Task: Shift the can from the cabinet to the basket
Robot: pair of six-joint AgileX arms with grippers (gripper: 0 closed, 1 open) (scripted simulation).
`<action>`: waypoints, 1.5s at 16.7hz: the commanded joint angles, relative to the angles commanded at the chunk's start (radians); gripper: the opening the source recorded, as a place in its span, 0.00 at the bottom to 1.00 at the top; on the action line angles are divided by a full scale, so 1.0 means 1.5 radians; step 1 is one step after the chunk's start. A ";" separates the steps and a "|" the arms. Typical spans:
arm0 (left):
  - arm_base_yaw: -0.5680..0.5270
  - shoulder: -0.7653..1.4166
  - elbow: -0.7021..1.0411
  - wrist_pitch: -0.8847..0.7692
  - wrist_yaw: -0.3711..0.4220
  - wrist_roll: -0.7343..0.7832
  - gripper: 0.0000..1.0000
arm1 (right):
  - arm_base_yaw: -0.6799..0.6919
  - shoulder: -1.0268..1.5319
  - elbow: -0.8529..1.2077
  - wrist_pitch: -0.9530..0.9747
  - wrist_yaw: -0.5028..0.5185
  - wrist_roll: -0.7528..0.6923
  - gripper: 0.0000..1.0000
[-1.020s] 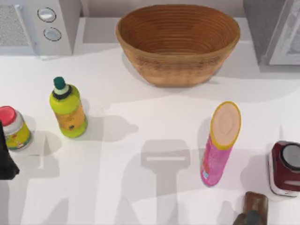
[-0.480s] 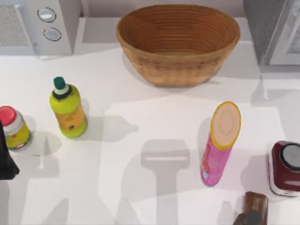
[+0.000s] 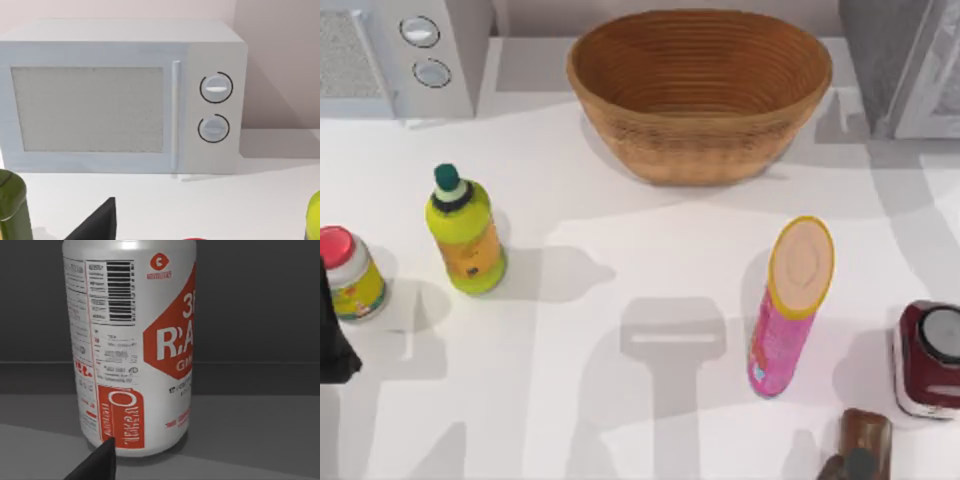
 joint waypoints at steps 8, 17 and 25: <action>0.000 0.000 0.000 0.000 0.000 0.000 1.00 | 0.004 0.047 0.062 -0.015 0.007 0.000 1.00; 0.000 0.000 0.000 0.000 0.000 0.000 1.00 | 0.093 0.136 0.117 0.023 0.107 0.000 1.00; 0.000 0.000 0.000 0.000 0.000 0.000 1.00 | 0.076 0.195 0.177 0.022 0.090 0.000 1.00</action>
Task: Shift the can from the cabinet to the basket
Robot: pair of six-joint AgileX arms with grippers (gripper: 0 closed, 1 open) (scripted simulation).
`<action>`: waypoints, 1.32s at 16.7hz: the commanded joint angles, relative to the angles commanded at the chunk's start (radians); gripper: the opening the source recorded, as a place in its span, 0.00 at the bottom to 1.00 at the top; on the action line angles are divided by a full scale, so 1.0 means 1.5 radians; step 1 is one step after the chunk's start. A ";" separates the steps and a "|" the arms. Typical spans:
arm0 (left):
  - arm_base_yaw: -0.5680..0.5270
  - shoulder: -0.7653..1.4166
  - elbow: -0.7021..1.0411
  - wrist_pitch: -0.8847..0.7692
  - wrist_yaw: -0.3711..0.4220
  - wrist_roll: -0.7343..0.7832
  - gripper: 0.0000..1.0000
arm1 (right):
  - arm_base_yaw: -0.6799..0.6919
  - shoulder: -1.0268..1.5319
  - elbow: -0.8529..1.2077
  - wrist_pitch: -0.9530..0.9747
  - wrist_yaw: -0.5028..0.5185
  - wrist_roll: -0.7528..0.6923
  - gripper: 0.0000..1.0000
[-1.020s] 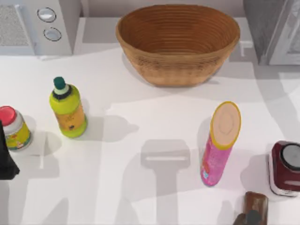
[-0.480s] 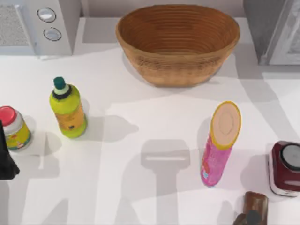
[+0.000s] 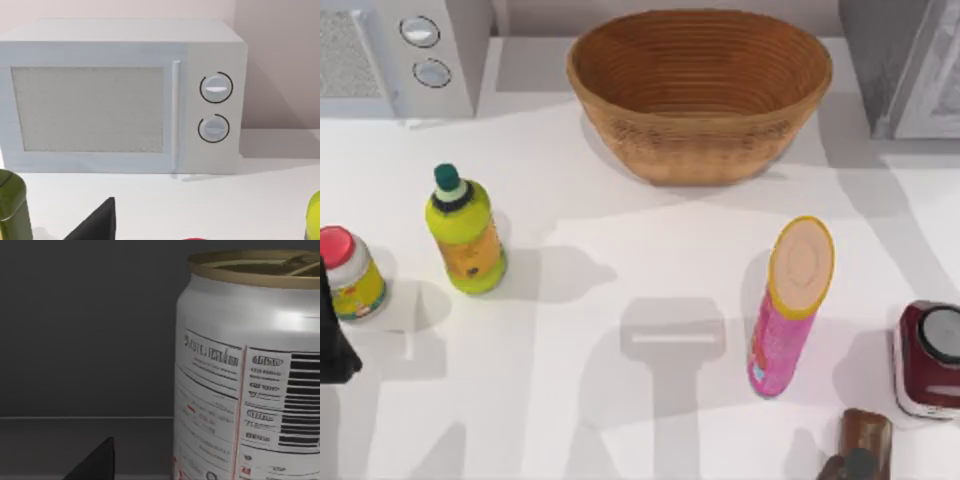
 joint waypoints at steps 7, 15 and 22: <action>0.000 0.000 0.000 0.000 0.000 0.000 1.00 | -0.024 0.086 0.085 0.001 -0.023 0.000 1.00; 0.000 0.000 0.000 0.000 0.000 0.000 1.00 | -0.024 0.086 0.085 0.001 -0.023 0.000 0.55; 0.000 0.000 0.000 0.000 0.000 0.000 1.00 | -0.024 0.086 0.085 0.001 -0.023 0.000 0.02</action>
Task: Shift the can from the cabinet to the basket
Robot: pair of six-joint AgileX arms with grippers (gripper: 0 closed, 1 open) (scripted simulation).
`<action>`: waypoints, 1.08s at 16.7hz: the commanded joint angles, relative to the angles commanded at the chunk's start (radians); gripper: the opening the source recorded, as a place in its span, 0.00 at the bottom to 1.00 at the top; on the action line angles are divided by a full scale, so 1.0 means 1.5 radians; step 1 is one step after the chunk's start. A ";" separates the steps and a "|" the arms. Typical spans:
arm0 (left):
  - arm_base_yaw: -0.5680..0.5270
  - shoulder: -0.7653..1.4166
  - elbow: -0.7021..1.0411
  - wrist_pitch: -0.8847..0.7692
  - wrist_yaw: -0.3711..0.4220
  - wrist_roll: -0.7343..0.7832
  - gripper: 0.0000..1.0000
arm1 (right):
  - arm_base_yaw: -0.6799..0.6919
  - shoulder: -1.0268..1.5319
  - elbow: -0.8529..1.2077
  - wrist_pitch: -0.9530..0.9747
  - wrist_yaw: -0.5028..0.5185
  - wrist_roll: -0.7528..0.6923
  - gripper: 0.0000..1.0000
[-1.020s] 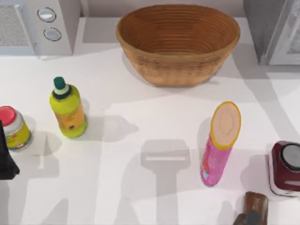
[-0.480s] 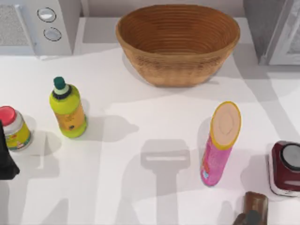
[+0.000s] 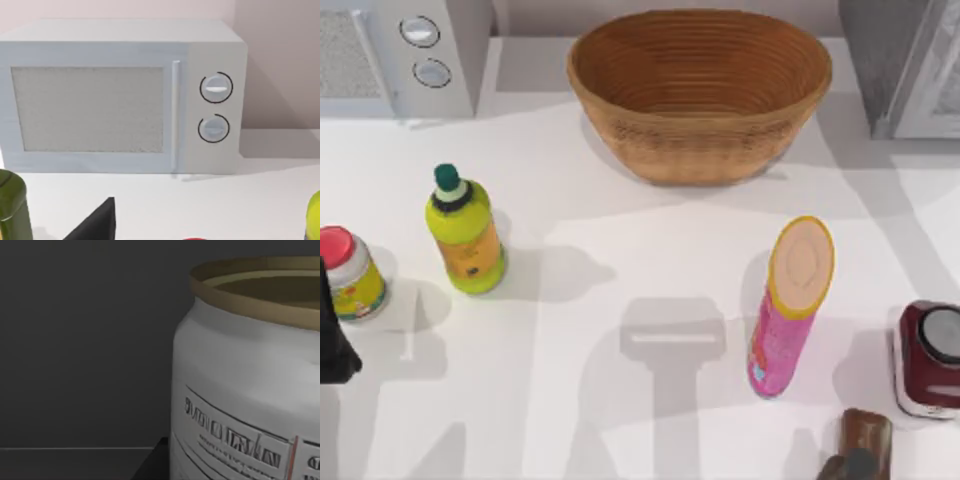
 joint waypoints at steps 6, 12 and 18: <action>0.000 0.000 0.000 0.000 0.000 0.000 1.00 | 0.000 0.000 0.000 0.000 0.000 0.000 0.00; 0.000 0.000 0.000 0.000 0.000 0.000 1.00 | 0.024 -0.027 0.003 -0.027 0.021 -0.003 0.00; 0.000 0.000 0.000 0.000 0.000 0.000 1.00 | 0.151 -0.192 0.012 -0.208 0.147 -0.002 0.00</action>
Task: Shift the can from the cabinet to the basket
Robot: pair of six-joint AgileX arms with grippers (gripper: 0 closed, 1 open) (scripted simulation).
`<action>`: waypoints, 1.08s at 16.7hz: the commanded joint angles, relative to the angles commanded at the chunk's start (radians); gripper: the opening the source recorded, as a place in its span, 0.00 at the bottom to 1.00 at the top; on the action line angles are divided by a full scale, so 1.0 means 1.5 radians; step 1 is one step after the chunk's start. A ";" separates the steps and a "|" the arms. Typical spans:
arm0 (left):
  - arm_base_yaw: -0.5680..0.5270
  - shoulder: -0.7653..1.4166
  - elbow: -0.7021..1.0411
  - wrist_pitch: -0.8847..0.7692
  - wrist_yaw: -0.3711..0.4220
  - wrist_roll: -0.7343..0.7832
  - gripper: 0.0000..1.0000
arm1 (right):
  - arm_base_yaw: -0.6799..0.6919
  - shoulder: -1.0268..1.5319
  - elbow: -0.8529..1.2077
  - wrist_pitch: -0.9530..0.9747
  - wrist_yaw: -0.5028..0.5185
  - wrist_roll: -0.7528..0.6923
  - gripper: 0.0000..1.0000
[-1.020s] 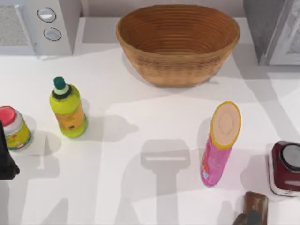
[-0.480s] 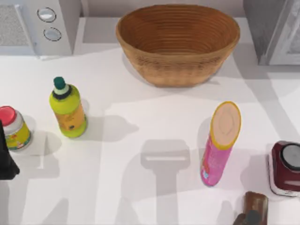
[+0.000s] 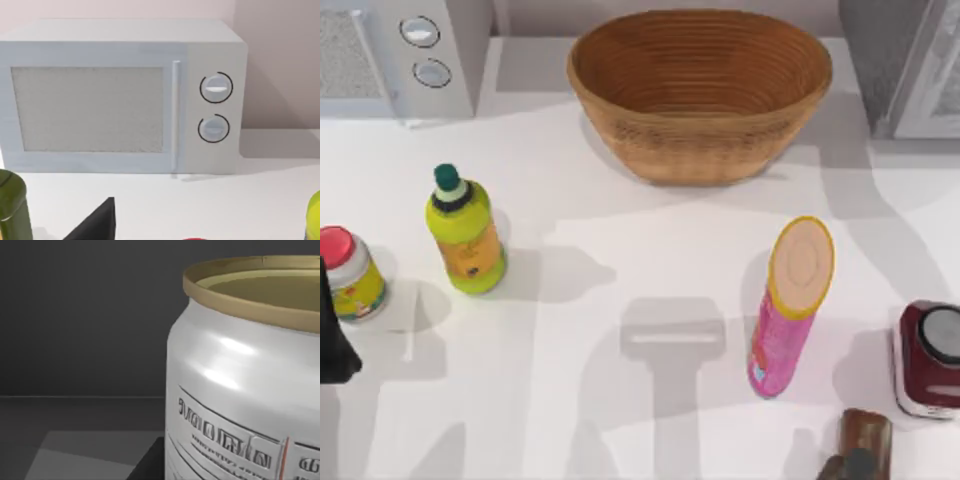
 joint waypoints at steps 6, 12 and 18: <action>0.000 0.000 0.000 0.000 0.000 0.000 1.00 | 0.046 -0.052 0.002 -0.053 0.046 0.001 0.00; 0.000 0.000 0.000 0.000 0.000 0.000 1.00 | 0.025 -0.099 -0.060 -0.023 0.023 0.003 0.00; 0.000 0.000 0.000 0.000 0.000 0.000 1.00 | -0.051 -0.281 -0.348 0.081 -0.058 0.001 0.00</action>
